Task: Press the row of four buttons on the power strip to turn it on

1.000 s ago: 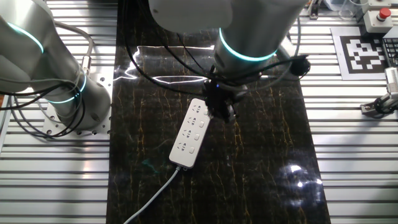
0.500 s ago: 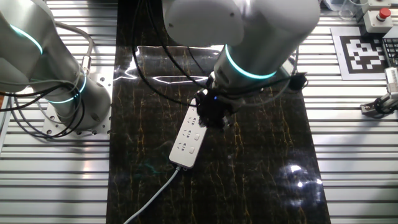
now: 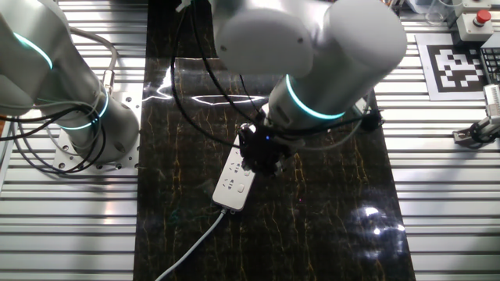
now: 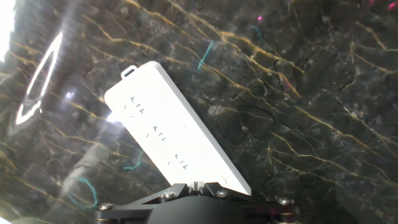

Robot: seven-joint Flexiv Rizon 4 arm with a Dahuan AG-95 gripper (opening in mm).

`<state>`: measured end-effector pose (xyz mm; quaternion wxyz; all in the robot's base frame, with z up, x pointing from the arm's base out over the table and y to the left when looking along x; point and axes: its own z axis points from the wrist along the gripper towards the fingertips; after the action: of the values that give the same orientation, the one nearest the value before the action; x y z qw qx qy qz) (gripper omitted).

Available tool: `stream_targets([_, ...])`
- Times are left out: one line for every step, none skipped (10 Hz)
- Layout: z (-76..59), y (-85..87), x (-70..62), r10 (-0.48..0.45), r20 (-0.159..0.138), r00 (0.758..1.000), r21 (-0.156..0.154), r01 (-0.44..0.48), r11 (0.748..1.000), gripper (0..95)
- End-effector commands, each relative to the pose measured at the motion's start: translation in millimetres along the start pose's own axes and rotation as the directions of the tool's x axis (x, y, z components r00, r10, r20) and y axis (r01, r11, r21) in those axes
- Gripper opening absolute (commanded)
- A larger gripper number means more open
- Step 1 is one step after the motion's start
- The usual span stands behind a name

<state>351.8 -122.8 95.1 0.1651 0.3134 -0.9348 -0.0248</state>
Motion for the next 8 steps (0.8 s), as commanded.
stream_targets([5.6, -0.9, 0.0, 0.004, -0.002, 1.000, -0.001, -0.004, 1.000, 0.0])
stream_targets([8.3, -0.4, 0.3, 0.002, -0.003, 1.000, -0.001, -0.002, 1.000, 0.0])
stream_targets([9.7, -0.3, 0.3, -0.001, -0.004, 1.000, -0.001, 0.001, 1.000, 0.0])
stream_targets([11.8, -0.7, 0.3, -0.006, -0.005, 1.000, -0.001, 0.006, 1.000, 0.0])
stream_targets([13.0, -1.1, 0.4, -0.008, -0.006, 1.000, -0.001, 0.008, 1.000, 0.0])
stream_targets([15.0, -1.5, 0.5, -0.009, -0.007, 1.000, 0.000, 0.009, 1.000, 0.0])
stream_targets([16.1, -1.5, 0.8, -0.008, -0.010, 1.000, -0.001, 0.008, 1.000, 0.0])
stream_targets([16.0, -1.6, 1.5, -0.006, -0.012, 1.000, 0.000, 0.006, 1.000, 0.0])
